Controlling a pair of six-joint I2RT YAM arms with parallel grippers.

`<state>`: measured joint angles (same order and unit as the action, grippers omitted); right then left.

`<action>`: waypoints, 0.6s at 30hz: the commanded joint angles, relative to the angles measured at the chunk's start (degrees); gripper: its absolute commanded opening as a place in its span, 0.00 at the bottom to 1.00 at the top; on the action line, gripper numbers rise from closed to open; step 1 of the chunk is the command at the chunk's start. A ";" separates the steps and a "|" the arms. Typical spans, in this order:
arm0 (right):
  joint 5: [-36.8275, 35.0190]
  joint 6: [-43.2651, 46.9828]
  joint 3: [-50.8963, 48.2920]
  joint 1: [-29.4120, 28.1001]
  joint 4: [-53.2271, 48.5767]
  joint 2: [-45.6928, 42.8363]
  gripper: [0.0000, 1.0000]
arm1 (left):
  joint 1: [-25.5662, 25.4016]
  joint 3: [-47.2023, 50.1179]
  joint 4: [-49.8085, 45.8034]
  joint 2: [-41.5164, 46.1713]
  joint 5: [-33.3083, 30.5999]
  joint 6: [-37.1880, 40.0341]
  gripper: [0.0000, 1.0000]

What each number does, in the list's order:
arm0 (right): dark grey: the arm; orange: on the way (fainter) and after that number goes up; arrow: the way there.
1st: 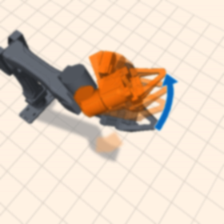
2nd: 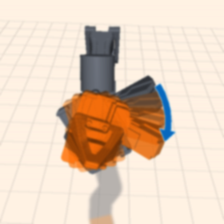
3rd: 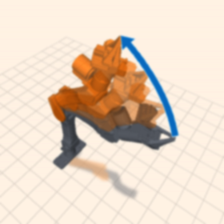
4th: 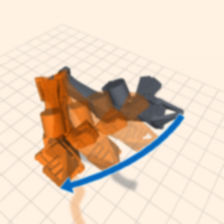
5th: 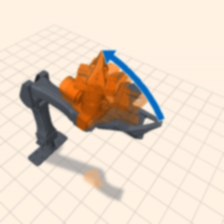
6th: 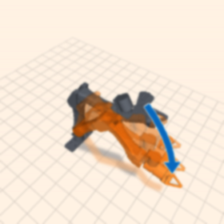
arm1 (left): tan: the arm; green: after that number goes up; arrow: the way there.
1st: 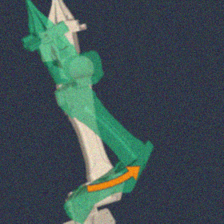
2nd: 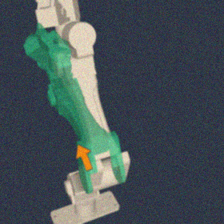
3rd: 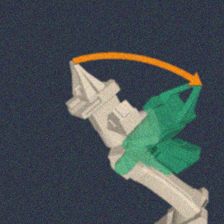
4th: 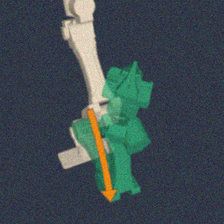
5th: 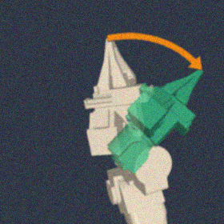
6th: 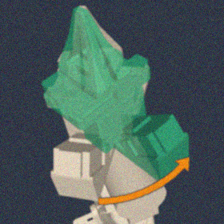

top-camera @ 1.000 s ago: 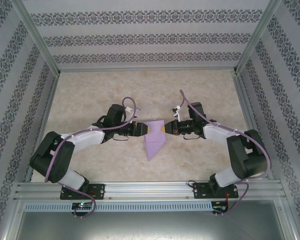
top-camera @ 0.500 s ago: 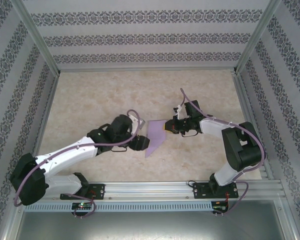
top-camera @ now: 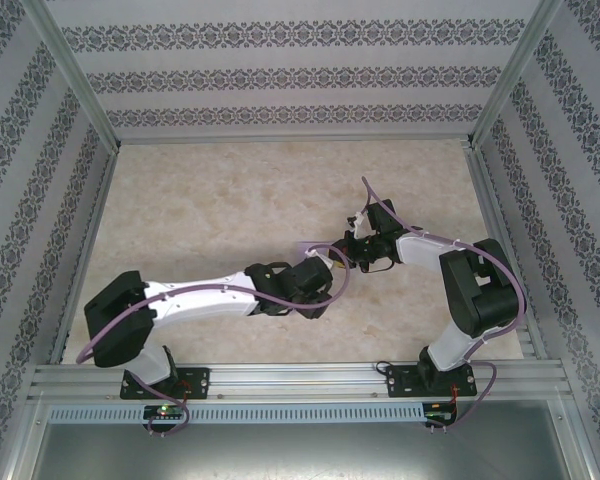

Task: Fold a paper plane with a square sheet of paper (fold left side to right side)
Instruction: Fold the wing for the fifth time at the center of the table.

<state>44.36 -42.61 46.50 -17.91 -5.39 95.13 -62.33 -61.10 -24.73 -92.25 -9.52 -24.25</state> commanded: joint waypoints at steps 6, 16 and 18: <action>0.78 -1.68 1.02 -0.58 0.26 1.37 0.00 | -1.57 -5.36 -7.67 -8.28 -8.41 -0.36 0.70; 1.32 -1.73 1.04 -0.72 0.83 1.99 0.00 | -2.08 -11.57 -13.17 -17.11 -13.75 0.43 0.61; 1.34 -1.51 1.05 -0.79 0.81 2.16 0.00 | -2.14 -11.93 -13.41 -17.73 -14.14 0.42 0.56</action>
<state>44.40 -43.79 46.52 -17.91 -5.26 96.31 -63.44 -71.42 -34.13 -109.10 -20.67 -24.18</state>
